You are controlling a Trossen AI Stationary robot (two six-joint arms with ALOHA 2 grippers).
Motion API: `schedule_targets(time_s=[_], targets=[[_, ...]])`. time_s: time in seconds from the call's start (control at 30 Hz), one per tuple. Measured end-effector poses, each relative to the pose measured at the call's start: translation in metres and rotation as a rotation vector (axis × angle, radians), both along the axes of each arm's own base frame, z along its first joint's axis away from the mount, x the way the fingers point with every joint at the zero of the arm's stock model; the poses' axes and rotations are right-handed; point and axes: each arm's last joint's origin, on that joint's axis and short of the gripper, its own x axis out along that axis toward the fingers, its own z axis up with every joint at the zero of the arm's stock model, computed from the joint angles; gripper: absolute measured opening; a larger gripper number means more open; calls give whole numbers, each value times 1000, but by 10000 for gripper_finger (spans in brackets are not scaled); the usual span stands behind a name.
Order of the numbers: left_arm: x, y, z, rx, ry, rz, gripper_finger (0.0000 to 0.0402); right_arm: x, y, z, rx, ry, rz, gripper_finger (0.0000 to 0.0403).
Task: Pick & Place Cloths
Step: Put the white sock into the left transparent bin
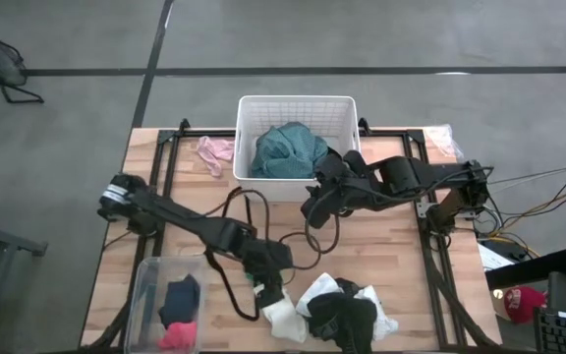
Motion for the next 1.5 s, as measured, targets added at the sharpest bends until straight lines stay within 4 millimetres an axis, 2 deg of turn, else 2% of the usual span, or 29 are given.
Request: schedule_targets(time_s=[0.2,0.37,0.5,0.67,1.0,1.13,1.27,1.4,1.43,1.5], targets=[[7,-9,-31,54,80,13,252,-6,1,3,-10,19,21,186],[12,-24,-55,62,134,5,252,-16,-1,5,-33,72,44,204],[12,-36,-82,102,215,-29,252,-20,-2,6,-32,78,46,215],[16,-41,-106,138,255,-27,252,-21,-2,7,-30,80,49,226],[20,-39,-125,228,281,23,248,-21,-2,7,-24,77,44,248],[20,-31,-131,311,306,59,210,-21,-2,7,-16,72,37,254],[21,-24,-135,336,323,47,136,-21,-2,6,-7,67,25,255],[22,-17,-136,338,330,15,38,-20,-2,5,-5,71,21,243],[23,-16,-135,331,331,8,20,-20,-2,4,-6,72,20,240],[23,-13,-134,317,331,-6,12,-20,-2,3,-8,78,20,232]])
